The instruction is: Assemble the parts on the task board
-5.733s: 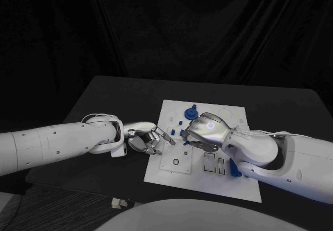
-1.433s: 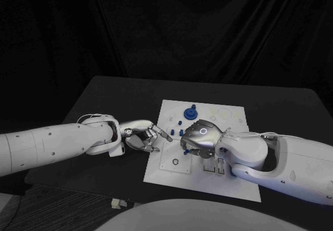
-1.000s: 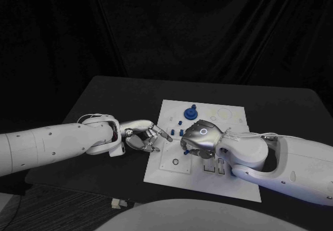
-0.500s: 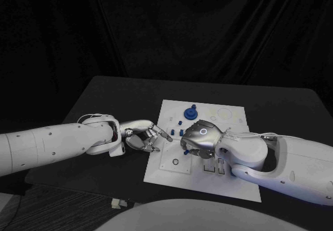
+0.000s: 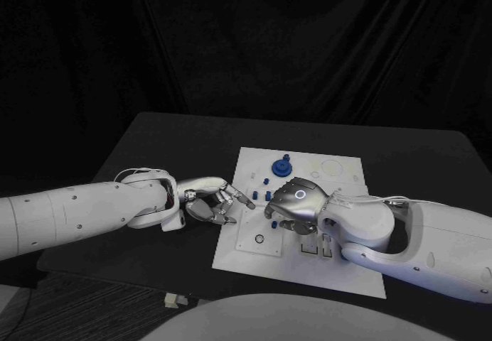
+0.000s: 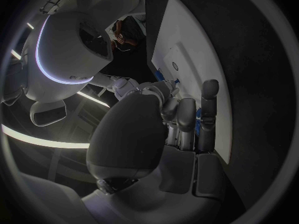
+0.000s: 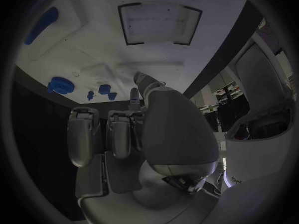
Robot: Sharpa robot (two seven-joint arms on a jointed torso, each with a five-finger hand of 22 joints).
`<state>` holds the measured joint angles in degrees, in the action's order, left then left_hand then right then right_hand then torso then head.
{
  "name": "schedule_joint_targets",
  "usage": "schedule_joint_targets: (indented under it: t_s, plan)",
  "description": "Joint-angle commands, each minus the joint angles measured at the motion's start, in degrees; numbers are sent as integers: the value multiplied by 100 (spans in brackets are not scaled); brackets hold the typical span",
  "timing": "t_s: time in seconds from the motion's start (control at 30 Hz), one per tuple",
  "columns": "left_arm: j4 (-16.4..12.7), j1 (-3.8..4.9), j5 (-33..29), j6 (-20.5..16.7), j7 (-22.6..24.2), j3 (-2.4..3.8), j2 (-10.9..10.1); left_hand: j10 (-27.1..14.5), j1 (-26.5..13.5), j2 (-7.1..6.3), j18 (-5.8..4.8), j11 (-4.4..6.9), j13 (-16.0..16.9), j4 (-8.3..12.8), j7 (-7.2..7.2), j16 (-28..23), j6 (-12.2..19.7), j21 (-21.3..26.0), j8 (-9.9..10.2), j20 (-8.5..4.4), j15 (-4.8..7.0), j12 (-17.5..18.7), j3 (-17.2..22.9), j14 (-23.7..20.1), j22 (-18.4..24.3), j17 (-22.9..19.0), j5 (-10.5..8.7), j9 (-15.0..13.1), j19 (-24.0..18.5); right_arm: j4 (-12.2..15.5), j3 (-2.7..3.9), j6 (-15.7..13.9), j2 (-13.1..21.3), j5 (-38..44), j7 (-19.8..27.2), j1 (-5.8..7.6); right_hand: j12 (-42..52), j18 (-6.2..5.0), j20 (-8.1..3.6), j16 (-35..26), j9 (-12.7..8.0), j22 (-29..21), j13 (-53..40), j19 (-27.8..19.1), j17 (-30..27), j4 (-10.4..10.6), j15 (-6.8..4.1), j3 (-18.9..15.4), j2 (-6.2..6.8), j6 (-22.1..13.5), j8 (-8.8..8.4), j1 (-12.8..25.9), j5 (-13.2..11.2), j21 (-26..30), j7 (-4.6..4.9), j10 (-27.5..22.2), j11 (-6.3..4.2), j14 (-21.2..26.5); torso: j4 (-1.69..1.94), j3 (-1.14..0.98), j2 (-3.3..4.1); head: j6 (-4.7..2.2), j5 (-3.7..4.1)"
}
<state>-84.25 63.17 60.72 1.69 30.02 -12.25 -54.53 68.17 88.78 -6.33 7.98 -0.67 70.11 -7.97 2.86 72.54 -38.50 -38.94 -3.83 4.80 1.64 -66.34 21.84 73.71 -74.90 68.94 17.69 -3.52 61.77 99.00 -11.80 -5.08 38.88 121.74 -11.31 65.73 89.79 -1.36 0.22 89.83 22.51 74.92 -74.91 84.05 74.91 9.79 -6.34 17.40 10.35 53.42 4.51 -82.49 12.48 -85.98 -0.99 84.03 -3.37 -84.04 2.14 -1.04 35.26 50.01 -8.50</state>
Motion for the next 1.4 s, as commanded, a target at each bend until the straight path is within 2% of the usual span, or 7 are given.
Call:
schedule_joint_targets:
  t_s: [0.03, 0.57, 0.7, 0.73, 0.83, 1.1, 1.4]
  plan:
    - [-6, -6, -30, 20, 94, 3, 11, 42, -43, 7, 104, -4, -2, 33, 3, 9, -56, -26, -19, -15, 11, -22, -14, 6, -318, 1, 18, -3, 5, 6, 2, 25, -2, 31, -102, -17, 21, 25, -30, 17, -55, 1362, -1509, 343, 1509, -27, -37, 1, 13, -83, -56, 82, -78, 25, 5, 597, -43, -596, 0, -1, 0, -1, -3]
    - [-29, -7, -30, 14, 88, 3, -34, 57, -43, 9, 105, -2, 10, 45, 5, 10, -89, -26, -18, -17, 13, -35, -5, 7, -318, 1, 20, -4, 3, 248, 2, -848, 550, 31, -174, 270, 21, -56, -29, 17, -401, 1251, -1509, 153, 1509, 149, -39, -43, -61, -290, -38, 285, -581, 367, -72, 597, -37, -596, 1, -1, -3, -1, -11]
    - [-41, -7, -30, 4, 90, 3, -54, 57, -43, 12, 105, -2, 10, 45, 6, 10, -92, -30, -18, -17, 13, -35, -3, 7, -319, 1, 21, -4, 6, 336, 3, -1267, 812, -41, -248, 536, -2271, -165, -37, -339, -594, 1093, 25, -70, 1247, 338, -17, 15, -185, -55, 30, 452, -767, 861, -9, -737, 23, -496, -4, -1, -5, -1, -5]
    - [-46, -7, -30, -2, 92, 3, -59, 57, -43, 12, 105, -2, 10, 45, 6, 10, -92, -30, -18, -17, 13, -35, -3, 7, -319, 1, 21, -4, 6, 368, 3, -1386, 903, -146, -265, 629, -4704, -187, 12, -659, -651, 1040, 1748, -119, 985, 406, 8, 73, -168, 12, 49, 499, -855, 1025, 11, -1671, 88, -438, -6, -1, -5, -1, 0]
    - [-53, -7, -30, -17, 98, 3, -71, 72, -43, 14, 104, -2, 22, 46, 6, 11, -135, -35, -23, -17, 13, -50, -1, 8, -320, 1, 22, -8, 8, 439, 3, -1553, 1134, -612, -307, 889, -6497, -205, 66, -800, -697, 1000, 3184, -131, 843, 556, 87, 248, -83, 67, 74, 468, -884, 1156, 35, -1967, 239, -431, -6, -1, -4, -1, 19]
    - [-43, -7, -30, -24, 103, 3, -60, 73, -44, 17, 104, -1, 22, 48, 4, 14, -152, -39, -26, -18, 14, -49, 2, 11, -320, 4, 23, -10, 10, 383, 2, -1193, 1598, -1587, -465, 1448, -8112, -232, 283, -827, -795, 973, 4905, -120, 746, 645, 308, 155, 71, 242, 146, 625, -950, 1357, 76, -1857, 553, -422, -2, 1, -5, -1, 81]
    - [-61, -7, -30, -28, 99, 3, -70, 78, -45, 19, 104, 0, 26, 49, 3, 11, -167, -40, -28, -18, 14, -54, 4, 9, -320, 1, 24, -12, 10, 105, 1, -305, 1691, -1781, -679, 1550, -8356, -274, 293, -953, -856, 923, 5143, -194, 606, 668, 309, -144, 59, 295, 130, 1036, -951, 1587, 21, -2125, 543, -375, 2, -1, 3, -1, 104]
